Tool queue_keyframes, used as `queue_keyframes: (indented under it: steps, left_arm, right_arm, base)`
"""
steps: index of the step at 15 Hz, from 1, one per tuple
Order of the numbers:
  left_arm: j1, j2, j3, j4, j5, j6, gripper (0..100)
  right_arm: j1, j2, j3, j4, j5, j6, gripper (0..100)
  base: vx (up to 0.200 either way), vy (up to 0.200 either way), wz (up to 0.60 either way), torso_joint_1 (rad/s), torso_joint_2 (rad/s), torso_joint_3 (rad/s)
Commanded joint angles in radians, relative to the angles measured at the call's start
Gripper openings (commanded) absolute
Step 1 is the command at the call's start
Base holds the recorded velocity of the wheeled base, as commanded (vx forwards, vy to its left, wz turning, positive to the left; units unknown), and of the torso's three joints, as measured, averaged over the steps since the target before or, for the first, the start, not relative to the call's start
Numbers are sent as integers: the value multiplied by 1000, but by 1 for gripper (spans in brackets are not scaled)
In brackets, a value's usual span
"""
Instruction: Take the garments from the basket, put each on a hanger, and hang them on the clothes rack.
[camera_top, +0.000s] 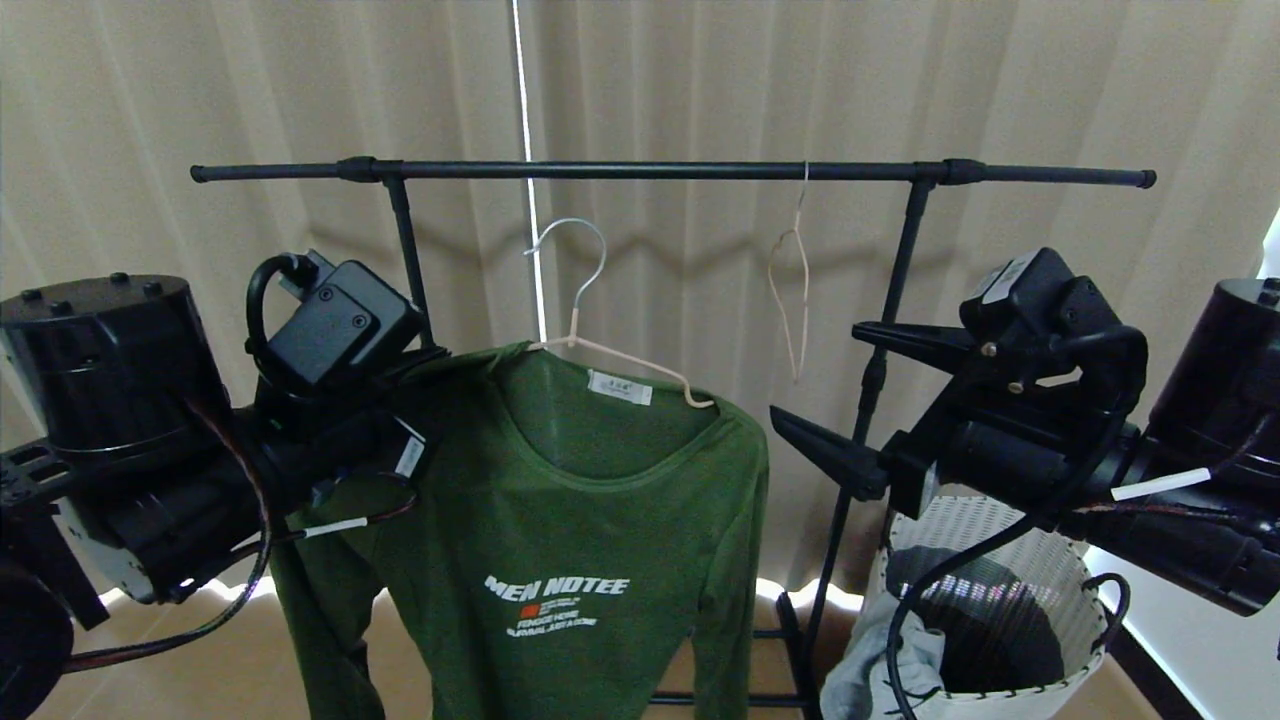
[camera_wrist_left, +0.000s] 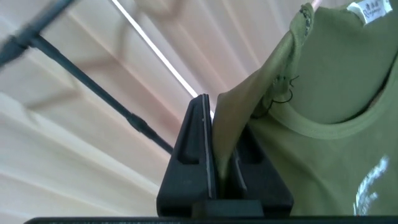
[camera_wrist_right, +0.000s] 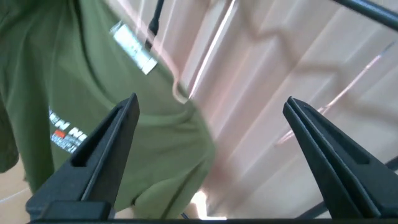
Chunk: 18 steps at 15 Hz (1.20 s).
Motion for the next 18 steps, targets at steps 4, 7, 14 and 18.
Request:
queue_keyframes:
  steps: [4, 7, 14, 18]
  left_arm:
    - [-1, 5, 13, -36, -2, 0, 0]
    - [-2, 14, 17, -37, -2, 2, 0]
    - [-63, 10, 50, -80, -2, 0, 0]
    - [-68, 8, 102, -181, -4, 0, 0]
  right_arm:
    - [8, 44, -42, 0, 2, -1, 100]
    - [28, 56, -57, -2, 2, -1, 100]
    - [72, 159, -131, 1, 1, -3, 100]
    - [45, 222, -160, -2, -6, -3, 100]
  base:
    - [0, 0, 0, 0, 0, 0]
    - [0, 0, 0, 0, 0, 0]
    - [0, 0, 0, 0, 0, 0]
    - [0, 0, 0, 0, 0, 0]
